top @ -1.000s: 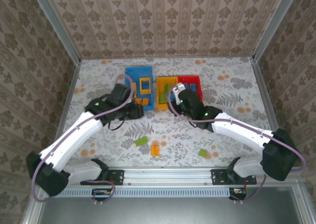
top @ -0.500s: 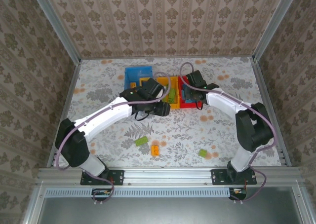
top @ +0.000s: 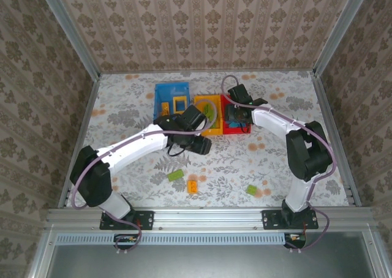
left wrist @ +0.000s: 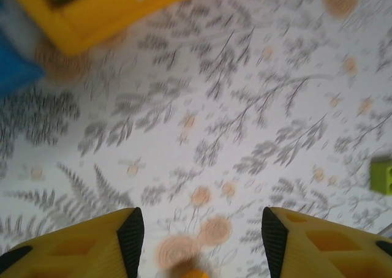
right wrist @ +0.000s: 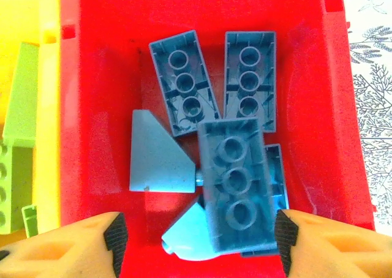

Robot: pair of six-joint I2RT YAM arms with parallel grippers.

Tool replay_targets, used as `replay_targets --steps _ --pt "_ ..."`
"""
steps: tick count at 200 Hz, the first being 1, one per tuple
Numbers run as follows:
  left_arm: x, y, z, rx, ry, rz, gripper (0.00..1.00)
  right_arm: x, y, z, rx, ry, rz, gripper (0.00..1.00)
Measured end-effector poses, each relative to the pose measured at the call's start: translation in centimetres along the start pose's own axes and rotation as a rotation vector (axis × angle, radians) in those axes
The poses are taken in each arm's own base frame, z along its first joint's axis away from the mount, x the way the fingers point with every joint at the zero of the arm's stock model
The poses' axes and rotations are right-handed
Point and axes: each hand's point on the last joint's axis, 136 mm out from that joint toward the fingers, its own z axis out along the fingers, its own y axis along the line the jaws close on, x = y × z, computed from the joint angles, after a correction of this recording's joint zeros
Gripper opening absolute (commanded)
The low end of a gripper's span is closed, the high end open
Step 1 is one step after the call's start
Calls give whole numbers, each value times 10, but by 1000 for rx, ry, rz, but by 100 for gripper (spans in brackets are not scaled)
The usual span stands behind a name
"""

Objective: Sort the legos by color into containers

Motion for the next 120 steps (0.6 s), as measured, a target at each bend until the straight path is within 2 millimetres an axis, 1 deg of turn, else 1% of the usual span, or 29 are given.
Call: replay_targets --steps 9,22,39,54,66,80,91,93,99,111,120 --pt "13 3 0 -11 29 -13 59 -1 3 -8 -7 -10 -11 71" --pt "35 6 -1 -22 76 -34 60 -6 13 -29 -34 -50 -40 72" --pt "66 5 -3 -30 139 -61 62 -7 29 -69 -100 -123 -82 74" --pt "91 0 -2 -28 192 -88 64 3 45 -107 -178 -187 -129 76" --pt "110 -5 2 -21 236 -120 65 18 56 -136 -258 -225 -174 77" --pt "129 -7 6 -21 287 -158 67 38 66 -155 -333 -230 -220 78" --pt "136 -8 9 -24 307 -199 69 46 69 -162 -369 -231 -236 78" --pt "137 -9 9 -22 307 -208 69 47 72 -163 -387 -237 -238 78" --pt "139 -9 12 -23 307 -245 73 57 71 -164 -411 -230 -243 78" --pt "147 -9 17 -30 321 -300 73 91 63 -166 -453 -172 -270 79" --pt "152 -8 20 -41 333 -343 74 112 58 -169 -489 -136 -285 79"
